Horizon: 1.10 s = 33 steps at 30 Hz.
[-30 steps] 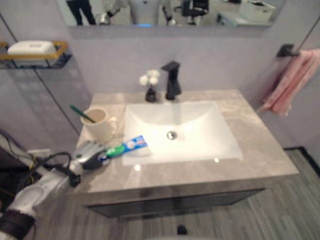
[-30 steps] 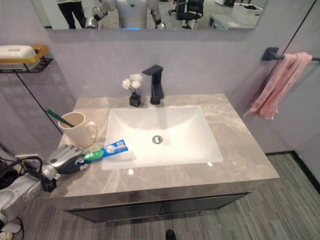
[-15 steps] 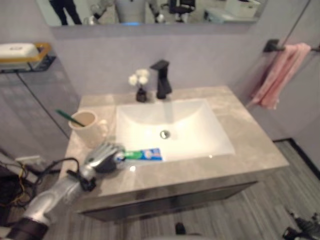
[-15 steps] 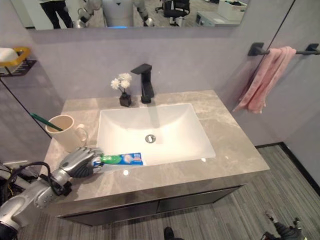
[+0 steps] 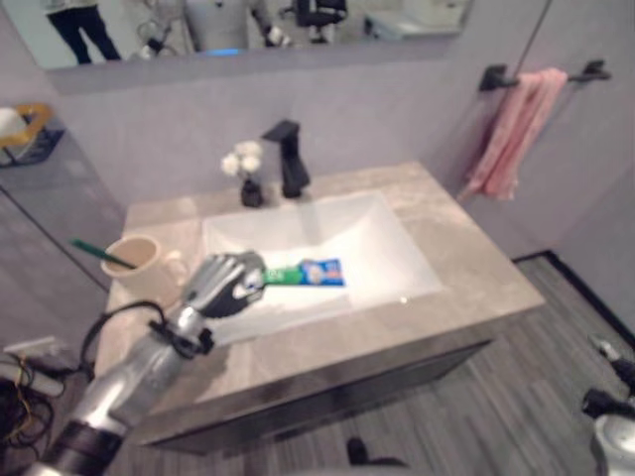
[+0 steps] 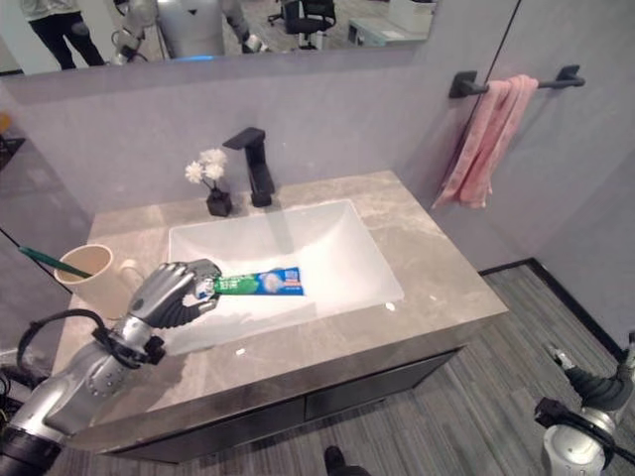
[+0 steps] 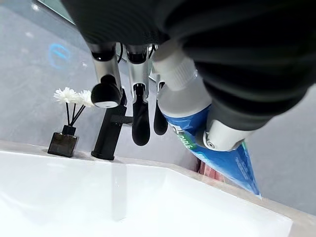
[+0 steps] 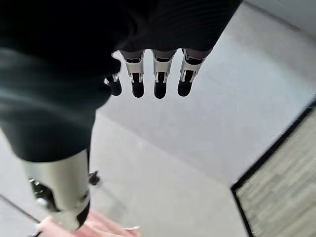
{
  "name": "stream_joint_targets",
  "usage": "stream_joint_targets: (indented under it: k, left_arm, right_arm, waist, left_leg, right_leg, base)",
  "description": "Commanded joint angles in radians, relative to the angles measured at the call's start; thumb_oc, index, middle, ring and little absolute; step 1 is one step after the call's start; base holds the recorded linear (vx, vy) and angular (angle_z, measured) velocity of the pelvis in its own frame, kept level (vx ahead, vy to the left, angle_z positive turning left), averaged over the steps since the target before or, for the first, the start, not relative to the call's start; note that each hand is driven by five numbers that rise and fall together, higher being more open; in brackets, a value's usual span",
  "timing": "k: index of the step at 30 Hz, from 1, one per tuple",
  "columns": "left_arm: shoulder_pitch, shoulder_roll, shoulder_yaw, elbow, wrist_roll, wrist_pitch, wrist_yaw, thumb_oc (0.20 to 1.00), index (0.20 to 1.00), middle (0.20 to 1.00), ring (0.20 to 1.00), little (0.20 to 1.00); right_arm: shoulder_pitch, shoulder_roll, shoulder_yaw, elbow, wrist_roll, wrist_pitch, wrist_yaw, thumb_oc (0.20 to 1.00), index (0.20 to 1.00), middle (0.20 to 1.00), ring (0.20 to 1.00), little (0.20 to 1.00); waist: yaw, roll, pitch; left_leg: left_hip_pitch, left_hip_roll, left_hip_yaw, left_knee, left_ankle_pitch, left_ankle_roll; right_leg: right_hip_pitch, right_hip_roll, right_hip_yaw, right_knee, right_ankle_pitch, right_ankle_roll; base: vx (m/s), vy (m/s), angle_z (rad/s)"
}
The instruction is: Put brush and paste in cup on sink, flatten towel.
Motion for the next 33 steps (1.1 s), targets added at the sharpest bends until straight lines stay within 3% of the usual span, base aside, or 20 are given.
stream_joint_targets:
  k: [1, 6, 12, 33]
  left_arm:
    - [-0.097, -0.027, 0.059, -0.047, -0.088, -0.012, 0.081, 0.200, 0.200, 0.200, 0.200, 0.200]
    - [-0.124, -0.056, 0.084, -0.070, -0.140, -0.002, 0.094, 0.200, 0.200, 0.200, 0.200, 0.200]
    - [-0.236, -0.084, 0.092, -0.080, -0.162, 0.023, 0.155, 0.200, 0.200, 0.200, 0.200, 0.200]
    - [-0.667, -0.140, -0.036, -0.056, -0.187, 0.105, 0.288, 0.200, 0.200, 0.200, 0.200, 0.200]
  right_arm:
    - [-0.079, -0.021, -0.079, -0.053, 0.058, -0.088, 0.008, 1.000, 1.000, 1.000, 1.000, 1.000]
    - [-0.112, -0.018, -0.042, -0.170, 0.087, -0.109, 0.052, 1.000, 1.000, 1.000, 1.000, 1.000]
    - [-0.207, -0.011, 0.053, -0.233, 0.247, -0.138, 0.137, 1.000, 1.000, 1.000, 1.000, 1.000]
    - [-0.536, 0.025, 0.429, -0.298, 0.627, -0.121, 0.289, 1.000, 1.000, 1.000, 1.000, 1.000]
  waist:
    - [0.004, -0.009, -0.021]
    - [0.009, -0.017, -0.021]
    - [0.021, -0.026, -0.026]
    - [0.058, -0.023, -0.027]
  left_leg:
    - [0.019, 0.004, -0.062, 0.018, -0.123, 0.041]
    - [0.024, 0.005, -0.057, 0.018, -0.124, 0.042]
    - [0.033, 0.007, -0.052, 0.018, -0.125, 0.042]
    - [0.043, 0.009, -0.057, 0.018, -0.120, 0.036]
  right_leg:
    - [0.055, 0.005, -0.030, 0.005, -0.085, 0.020]
    - [0.058, 0.008, -0.027, 0.005, -0.087, 0.019]
    - [0.065, 0.008, -0.027, 0.005, -0.089, 0.017]
    - [0.080, 0.008, -0.041, 0.005, -0.097, 0.008]
  base:
    - [0.00, 0.000, 0.00]
    - [0.00, 0.000, 0.00]
    - [0.00, 0.001, -0.01]
    - [0.00, 0.000, 0.00]
